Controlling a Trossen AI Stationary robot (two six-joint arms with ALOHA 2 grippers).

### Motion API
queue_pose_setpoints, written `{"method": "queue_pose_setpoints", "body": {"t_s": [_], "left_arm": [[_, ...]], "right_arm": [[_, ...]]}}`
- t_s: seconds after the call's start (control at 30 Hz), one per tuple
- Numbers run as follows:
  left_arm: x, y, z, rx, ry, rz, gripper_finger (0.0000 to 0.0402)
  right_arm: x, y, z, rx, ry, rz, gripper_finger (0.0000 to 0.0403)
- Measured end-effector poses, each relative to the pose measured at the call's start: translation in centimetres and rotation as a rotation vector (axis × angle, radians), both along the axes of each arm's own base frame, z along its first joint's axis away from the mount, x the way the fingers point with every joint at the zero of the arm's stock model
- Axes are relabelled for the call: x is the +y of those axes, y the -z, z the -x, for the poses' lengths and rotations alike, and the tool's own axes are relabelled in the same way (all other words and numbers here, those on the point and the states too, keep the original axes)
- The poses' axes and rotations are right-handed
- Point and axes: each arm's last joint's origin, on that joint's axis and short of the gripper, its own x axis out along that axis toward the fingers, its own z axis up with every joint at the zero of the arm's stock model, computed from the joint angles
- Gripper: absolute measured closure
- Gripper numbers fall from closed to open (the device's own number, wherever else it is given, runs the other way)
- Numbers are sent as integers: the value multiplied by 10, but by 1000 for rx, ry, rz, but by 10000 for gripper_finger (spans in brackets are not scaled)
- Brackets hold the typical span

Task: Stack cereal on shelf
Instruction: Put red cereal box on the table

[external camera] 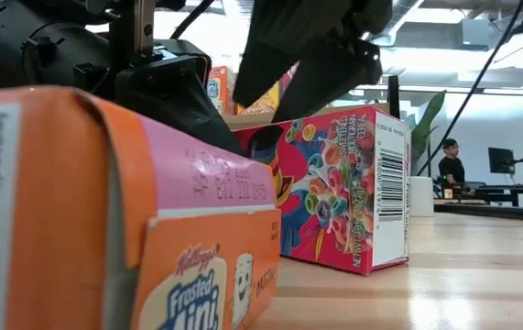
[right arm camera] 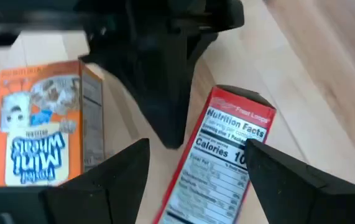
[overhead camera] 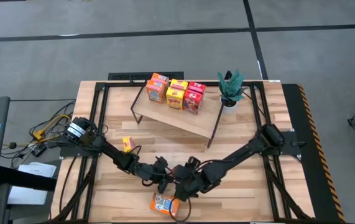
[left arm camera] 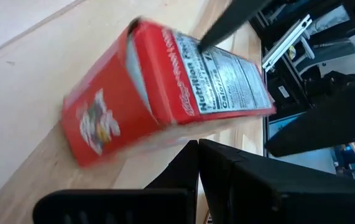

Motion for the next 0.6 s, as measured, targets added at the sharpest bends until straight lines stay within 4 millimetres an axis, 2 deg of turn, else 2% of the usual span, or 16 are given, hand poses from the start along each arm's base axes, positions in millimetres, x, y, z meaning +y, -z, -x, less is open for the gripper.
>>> {"method": "queue_pose_setpoints", "body": {"t_s": [0.37,0.5,0.6], "left_arm": [[-2,0,1,5,9,-8,401],[-2,0,1,4,11,-8,401],[-2,0,1,4,13,-7,401]], "right_arm": [[-9,2,-2,43,12,-38,117],[-7,17,-4,94,-3,-50,117],[-6,19,-6,85,5,-57,120]]}}
